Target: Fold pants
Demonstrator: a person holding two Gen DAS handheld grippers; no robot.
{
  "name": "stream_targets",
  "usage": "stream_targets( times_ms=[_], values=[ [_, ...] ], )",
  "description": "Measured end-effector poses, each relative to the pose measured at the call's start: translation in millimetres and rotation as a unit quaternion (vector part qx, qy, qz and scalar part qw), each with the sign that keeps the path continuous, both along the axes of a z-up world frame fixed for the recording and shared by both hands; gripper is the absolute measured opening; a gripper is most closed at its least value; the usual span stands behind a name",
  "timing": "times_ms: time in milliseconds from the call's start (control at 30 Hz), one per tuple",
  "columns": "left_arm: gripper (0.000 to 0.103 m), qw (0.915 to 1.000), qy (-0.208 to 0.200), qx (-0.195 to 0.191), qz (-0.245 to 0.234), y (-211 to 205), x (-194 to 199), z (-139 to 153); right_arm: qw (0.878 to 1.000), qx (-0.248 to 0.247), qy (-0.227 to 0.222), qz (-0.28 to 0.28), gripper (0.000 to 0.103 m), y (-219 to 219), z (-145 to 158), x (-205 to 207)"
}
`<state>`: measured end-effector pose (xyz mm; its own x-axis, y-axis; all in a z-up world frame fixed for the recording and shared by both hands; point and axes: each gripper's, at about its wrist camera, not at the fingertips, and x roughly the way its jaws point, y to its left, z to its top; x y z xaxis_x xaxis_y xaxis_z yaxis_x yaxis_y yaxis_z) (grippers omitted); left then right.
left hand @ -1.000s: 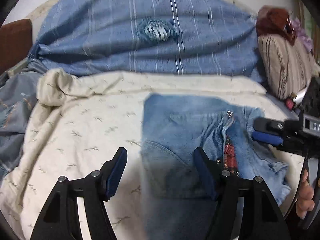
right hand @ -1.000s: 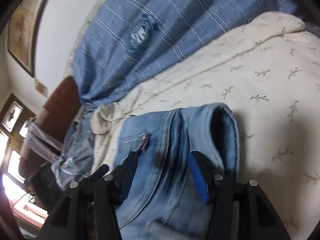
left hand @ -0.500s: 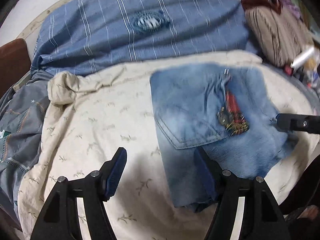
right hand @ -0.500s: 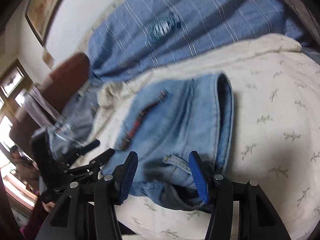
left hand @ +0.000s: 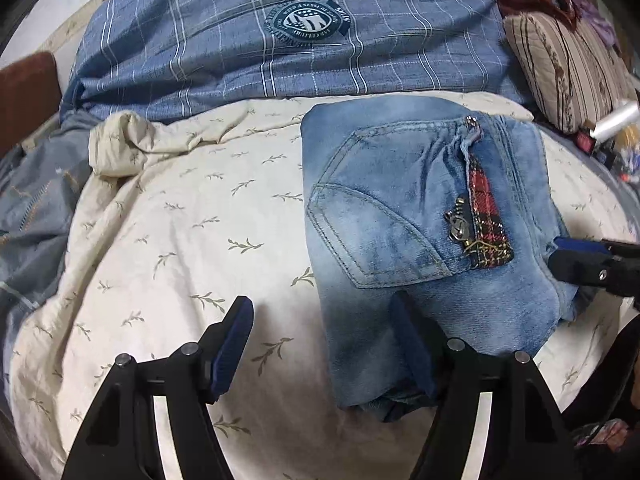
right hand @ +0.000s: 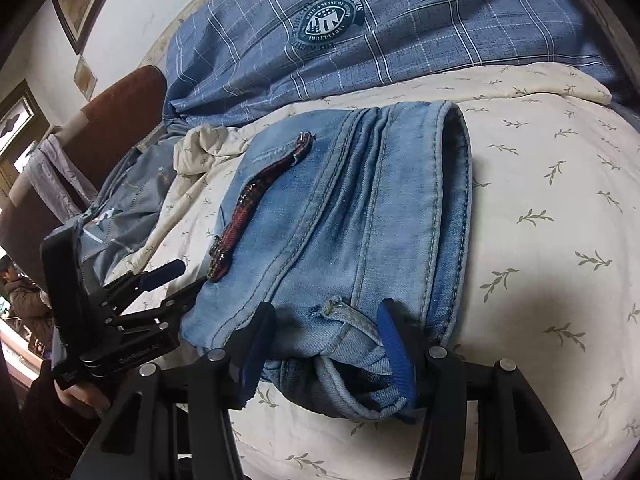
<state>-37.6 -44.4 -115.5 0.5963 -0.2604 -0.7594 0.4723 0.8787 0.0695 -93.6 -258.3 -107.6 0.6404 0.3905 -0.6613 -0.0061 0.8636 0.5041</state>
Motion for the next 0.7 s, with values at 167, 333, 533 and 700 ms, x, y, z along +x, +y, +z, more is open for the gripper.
stream_targets(
  times_ms=[167,333,533,700],
  values=[
    [0.087,0.9990,0.010,-0.011,0.042,8,4,-2,1.000,-0.007,-0.013,0.004,0.058,1,1,-4],
    [0.092,0.9976,0.001,-0.015,0.068,16,6,10,1.000,0.003,-0.015,0.001,0.059,-3,6,-8],
    [0.093,0.9897,-0.131,0.020,0.054,1,-26,39,0.995,-0.023,-0.092,-0.014,0.064,-5,41,-30],
    [0.095,0.9883,-0.130,0.008,0.080,6,-19,45,0.987,-0.031,-0.147,-0.051,0.069,-16,60,-42]
  ],
)
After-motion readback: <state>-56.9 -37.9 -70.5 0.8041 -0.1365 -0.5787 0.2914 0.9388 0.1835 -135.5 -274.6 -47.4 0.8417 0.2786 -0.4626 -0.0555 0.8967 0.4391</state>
